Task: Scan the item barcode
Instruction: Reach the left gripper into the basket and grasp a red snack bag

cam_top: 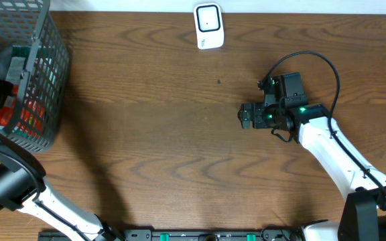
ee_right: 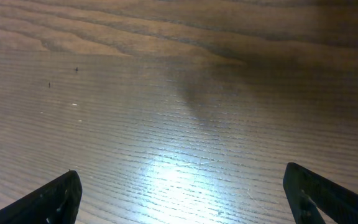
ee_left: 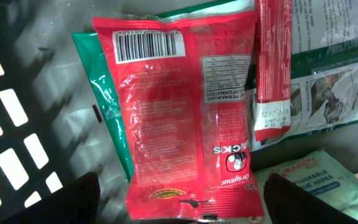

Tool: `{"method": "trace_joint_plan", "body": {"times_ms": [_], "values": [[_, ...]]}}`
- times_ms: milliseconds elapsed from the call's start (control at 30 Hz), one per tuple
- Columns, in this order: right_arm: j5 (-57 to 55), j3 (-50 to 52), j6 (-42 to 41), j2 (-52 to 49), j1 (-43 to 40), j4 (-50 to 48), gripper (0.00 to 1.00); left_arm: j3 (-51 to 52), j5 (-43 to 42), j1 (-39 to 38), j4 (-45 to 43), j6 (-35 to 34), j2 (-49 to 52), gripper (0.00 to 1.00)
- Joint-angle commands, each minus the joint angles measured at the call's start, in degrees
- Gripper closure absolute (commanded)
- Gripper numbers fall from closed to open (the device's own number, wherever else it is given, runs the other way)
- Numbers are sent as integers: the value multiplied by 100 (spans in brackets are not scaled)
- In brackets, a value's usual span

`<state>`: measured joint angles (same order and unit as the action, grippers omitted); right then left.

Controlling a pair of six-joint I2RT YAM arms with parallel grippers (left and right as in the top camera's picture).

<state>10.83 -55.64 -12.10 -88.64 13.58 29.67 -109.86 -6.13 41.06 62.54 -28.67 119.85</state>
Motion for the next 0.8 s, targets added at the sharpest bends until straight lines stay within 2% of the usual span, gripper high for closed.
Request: {"method": "trace_joint_plan", "body": {"times_ms": [0,767], "values": [[-26,26,17,24,17,-22,1,28,-55,28,15,122,184,15],[-177,26,17,24,20,-37,1,951,-31,35,-789,120,448,15]]}}
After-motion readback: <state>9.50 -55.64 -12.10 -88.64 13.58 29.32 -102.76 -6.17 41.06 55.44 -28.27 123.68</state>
